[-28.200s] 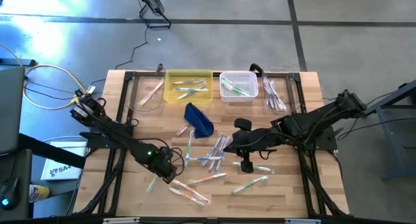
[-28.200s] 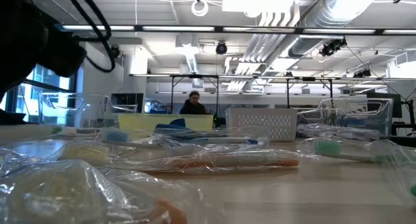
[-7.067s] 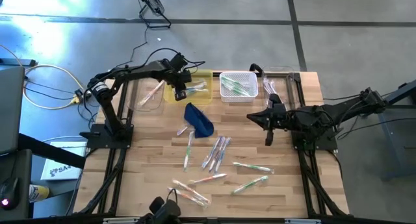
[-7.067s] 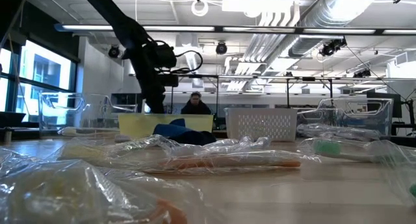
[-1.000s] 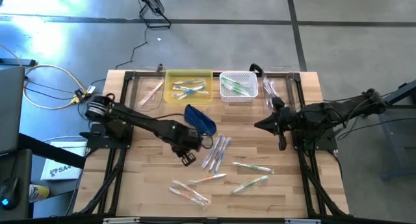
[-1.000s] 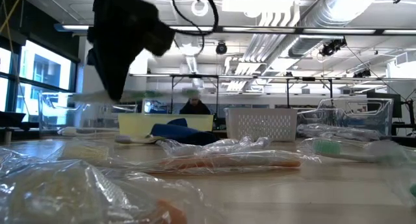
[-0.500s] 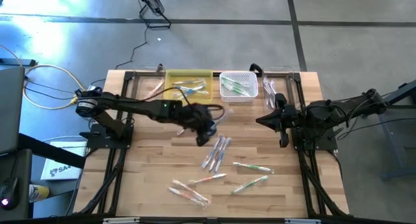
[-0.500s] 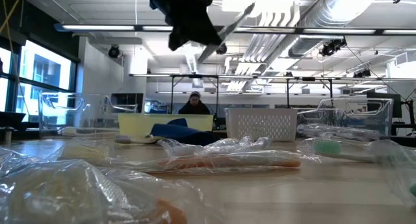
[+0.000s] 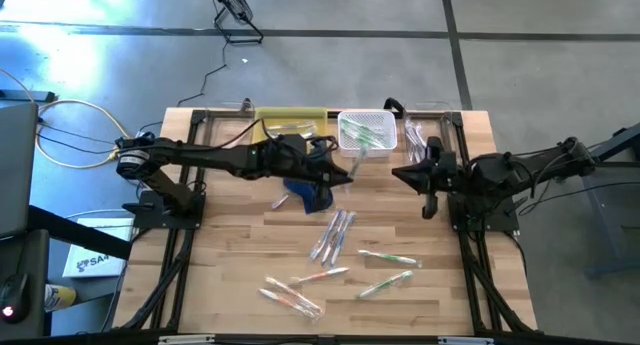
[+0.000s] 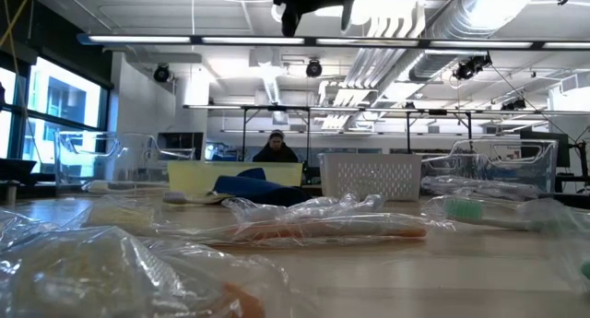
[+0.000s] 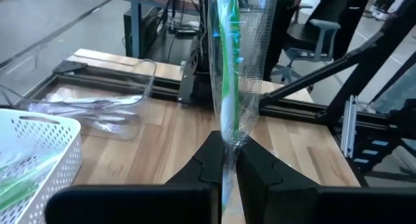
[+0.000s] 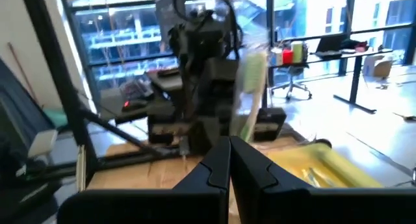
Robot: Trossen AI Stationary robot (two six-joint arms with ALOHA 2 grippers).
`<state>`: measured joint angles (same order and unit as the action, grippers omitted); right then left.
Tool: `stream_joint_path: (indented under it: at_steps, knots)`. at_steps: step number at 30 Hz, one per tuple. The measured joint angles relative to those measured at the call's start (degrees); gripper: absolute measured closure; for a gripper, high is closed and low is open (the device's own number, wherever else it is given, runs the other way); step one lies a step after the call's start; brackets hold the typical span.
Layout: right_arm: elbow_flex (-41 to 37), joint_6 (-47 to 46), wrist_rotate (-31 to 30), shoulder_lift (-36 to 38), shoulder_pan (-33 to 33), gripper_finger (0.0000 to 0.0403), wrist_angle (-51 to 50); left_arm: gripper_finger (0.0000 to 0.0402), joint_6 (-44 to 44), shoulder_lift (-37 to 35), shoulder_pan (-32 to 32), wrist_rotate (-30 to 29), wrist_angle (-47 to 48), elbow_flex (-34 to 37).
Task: Pick & Place Toothbrushes
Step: Put the green toothbrush into the white bin
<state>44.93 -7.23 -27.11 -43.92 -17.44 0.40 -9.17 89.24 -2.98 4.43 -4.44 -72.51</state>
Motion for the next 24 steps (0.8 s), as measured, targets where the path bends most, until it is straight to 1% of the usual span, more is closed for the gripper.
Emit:
stream_joint_path:
  at_steps: [3, 6, 9, 13, 16, 17, 20, 22, 24]
  knots:
    - [0.0, -0.01, 0.12, -2.43, 1.14, 0.0399, 2.3, 0.0387, 0.14, 0.0, 0.02, 0.05, -0.07, 0.0]
    - [-0.02, -0.02, 0.26, -5.34, 2.24, 0.0381, 3.73, 0.0387, 0.27, 0.02, -0.01, 0.07, -0.03, 0.0]
    - [-0.01, -0.25, 0.24, -7.45, 3.55, 0.0342, 4.81, 0.0387, 1.68, 0.02, -0.01, 0.06, -0.03, 0.0]
    - [-0.02, -0.53, 0.22, -9.23, 5.14, 0.0277, 6.33, 0.0387, 1.99, 0.02, -0.01, 1.53, -0.03, 0.0]
    - [-0.02, -0.54, 0.45, -10.94, 6.25, 0.0238, 7.52, 0.0387, 3.01, 0.02, -0.01, 2.28, -0.02, 0.0]
    - [-0.01, -0.54, 0.89, -11.65, 6.63, 0.0228, 8.08, 0.0387, 3.12, 0.02, -0.01, 2.32, -0.01, 0.0]
    - [-0.02, -0.55, 5.09, -13.56, 7.84, 0.0207, 9.18, 0.0387, 3.19, 0.02, -0.01, 2.32, -0.01, 0.0]
    - [-0.02, -0.57, 7.36, -14.96, 8.46, 0.0199, 11.01, 0.0387, 3.39, 0.02, -0.01, 2.32, 0.04, 0.0]
    - [-0.02, -0.53, 7.81, -16.2, 8.93, 0.0196, 12.93, 0.0387, 3.39, 0.02, -0.01, 2.32, 0.33, 0.0]
